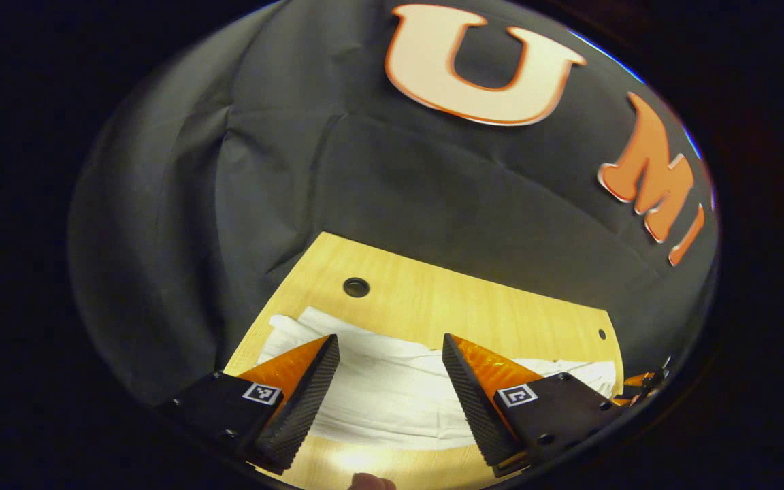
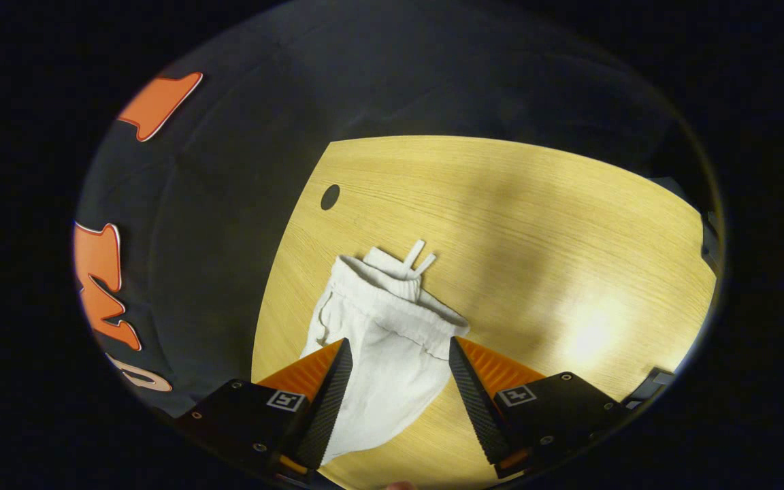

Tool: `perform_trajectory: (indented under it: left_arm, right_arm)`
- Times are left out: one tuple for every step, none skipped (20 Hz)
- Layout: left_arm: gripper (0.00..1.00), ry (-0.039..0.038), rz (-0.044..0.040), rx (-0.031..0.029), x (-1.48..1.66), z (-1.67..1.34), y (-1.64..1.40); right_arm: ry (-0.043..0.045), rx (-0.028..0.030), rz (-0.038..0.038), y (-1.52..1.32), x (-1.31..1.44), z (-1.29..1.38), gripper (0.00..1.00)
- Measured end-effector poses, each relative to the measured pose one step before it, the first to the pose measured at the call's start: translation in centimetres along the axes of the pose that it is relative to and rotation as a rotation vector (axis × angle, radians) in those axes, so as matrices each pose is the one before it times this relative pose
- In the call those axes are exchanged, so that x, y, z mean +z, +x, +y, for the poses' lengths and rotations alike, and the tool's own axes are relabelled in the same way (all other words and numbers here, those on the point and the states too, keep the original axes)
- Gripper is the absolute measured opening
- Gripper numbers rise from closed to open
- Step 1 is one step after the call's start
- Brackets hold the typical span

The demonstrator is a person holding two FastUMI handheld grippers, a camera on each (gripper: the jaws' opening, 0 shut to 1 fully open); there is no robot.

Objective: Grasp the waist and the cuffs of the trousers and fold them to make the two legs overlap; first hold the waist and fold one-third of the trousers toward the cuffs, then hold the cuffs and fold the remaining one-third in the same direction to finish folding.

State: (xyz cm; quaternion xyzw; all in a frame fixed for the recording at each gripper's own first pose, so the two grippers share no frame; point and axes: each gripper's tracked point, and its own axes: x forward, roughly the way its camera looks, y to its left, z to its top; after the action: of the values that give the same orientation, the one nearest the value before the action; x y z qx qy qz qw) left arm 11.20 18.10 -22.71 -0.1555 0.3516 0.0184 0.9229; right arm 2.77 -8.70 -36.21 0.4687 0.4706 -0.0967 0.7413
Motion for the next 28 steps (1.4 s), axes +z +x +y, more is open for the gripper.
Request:
perform_trajectory:
  left_arm:
    - [0.99, 0.04247, -0.01922, 0.00048, 0.166, -1.084, -0.734]
    - [1.0, 0.03959, -0.01704, -0.00009, 0.097, -1.061, -0.556]
    - [0.99, 0.0343, -0.01884, -0.00387, 0.204, -1.256, -0.566]
    - [0.99, 0.03194, -0.02134, -0.00321, 0.172, -1.305, -1.003]
    - [1.0, 0.02646, -0.02613, -0.00178, 0.3, -1.118, -1.06]
    - [1.0, 0.02099, -0.02585, -0.00314, 0.428, -0.983, -1.033]
    - [1.0, 0.02186, -0.01818, -0.00313, 0.24, -0.915, -1.027]
    - [0.99, 0.01584, -0.01192, 0.00134, 0.019, -1.188, -1.04]
    - [0.99, 0.00961, 0.00131, -0.00764, -0.104, -1.181, -0.931]
    - [1.0, 0.00353, -0.01337, -0.00868, 0.089, -1.513, -0.856]
    - [0.99, 0.00584, -0.00923, -0.00601, 0.15, -1.028, -0.709]
    - [0.99, 0.01027, -0.00489, 0.00176, -0.193, -0.713, -0.705]
    - [0.99, 0.00902, -0.00569, 0.00204, 0.092, -0.947, -0.801]
    - [0.99, 0.00483, -0.00166, -0.00463, 0.037, -1.031, -0.739]
    - [0.99, 0.00118, -0.00097, -0.00506, 0.1, -1.059, -0.714]
    - [0.99, 0.00301, 0.00776, -0.00904, -0.191, -1.066, -0.542]
    - [0.96, 0.01035, 0.00713, -0.00232, -0.104, -0.833, -0.362]
    - [0.99, 0.01428, 0.00572, -0.00249, -0.24, -0.853, -0.422]
    - [0.99, 0.01595, 0.00449, -0.00488, -0.09, -0.989, -0.259]
    - [0.99, 0.01566, 0.00443, -0.00465, 0.003, -0.853, 0.086]
    - [0.99, 0.01129, 0.01086, -0.00681, -0.178, -0.85, 0.145]
    - [0.99, 0.00826, 0.01289, -0.00672, -0.281, -0.765, 0.364]
    - [0.99, 0.01023, 0.01588, -0.00649, -0.301, -0.828, 0.269]
    - [0.99, 0.0101, 0.01348, -0.00651, -0.39, -0.656, 0.228]
    - [0.99, 0.01086, 0.01286, -0.00583, -0.226, -0.761, 0.248]
    - [1.0, 0.0064, 0.00761, -0.0063, -0.181, -0.443, 0.046]
    - [0.99, 0.00431, 0.00419, -0.00624, -0.012, -0.5, 0.065]
    - [1.0, -0.00131, 0.00135, -0.00584, -0.07, -0.27, 0.148]
  right_arm:
    - [-0.00606, 0.00402, -0.0032, 0.001, -0.181, -0.464, 0.87]
    - [-0.01004, 0.00252, -0.0027, 0.01, -0.192, -0.488, 0.87]
    - [-0.01069, 0.00109, -0.00015, 0.05, -0.233, -0.409, 0.87]
    - [-0.01033, 0.00201, 0.00081, 0.038, -0.227, -0.285, 0.87]
    - [-0.0078, 0.00238, 0.00185, 0.121, -0.138, -0.233, 0.87]
    - [-0.00436, 0.00674, 0.00093, 0.181, -0.106, -0.135, 0.87]
    - [-0.00289, 0.00928, -0.00054, 0.191, -0.052, 0.001, 0.87]
    - [-0.002, 0.01237, -0.00356, 0.273, 0.012, 0.05, 0.87]
    - [-0.0035, 0.01224, -0.00106, 0.337, -0.003, 0.072, 0.87]
    - [-0.00454, 0.01278, 0.00212, 0.35, -0.243, 0.023, 0.87]
    - [-0.00654, 0.00907, 0.00376, 0.418, -0.129, -0.016, 0.87]
    - [-0.00436, 0.00621, -0.00403, 0.255, 0.064, -0.123, 0.87]
    - [-0.00421, 0.0038, -0.0086, 0.435, 0.253, -0.155, 0.87]
    - [-0.00299, 0.00398, -0.01083, 0.409, 0.142, -0.216, 0.87]
    - [0.00619, 0.02715, -0.01513, 0.264, 0.419, 0.181, 0.87]
    - [0.01589, 0.02159, -0.01717, 0.485, 0.36, 0.326, 0.86]
    - [0.01973, 0.01816, -0.00996, 0.579, 0.259, 0.128, 0.77]
    - [0.0211, 0.01659, -0.00501, 0.318, 0.083, -0.29, 0.82]
    - [0.02202, 0.01153, -0.00483, 0.334, 0.078, -0.326, 0.77]
    - [0.02278, 0.01488, -0.00204, 0.227, 0.139, -0.188, 0.61]
    - [0.01927, 0.00939, -0.00086, 0.461, 0.383, 0.069, 0.67]
    - [0.01865, 0.00666, -0.00429, 0.085, -0.117, -0.092, 0.55]
    - [0.01464, 0.00134, -0.00801, 0.003, 0.124, -0.423, 0.5]
    - [0.0132, 0.01095, -0.00824, -0.276, 0.146, -0.293, 0.39]
    - [0.02193, 0.00764, 0.00026, -0.18, 0.204, -0.06, 0.31]
    - [0.0251, 0.0014, 0.00293, -0.181, 0.198, -0.001, 0.19]
    - [0.01054, 0.00178, -0.00137, -0.001, 0.11, -0.091, 0.14]
    - [-0.00126, 0.00888, -0.00407, 0.031, -0.164, 0.234, 0.09]
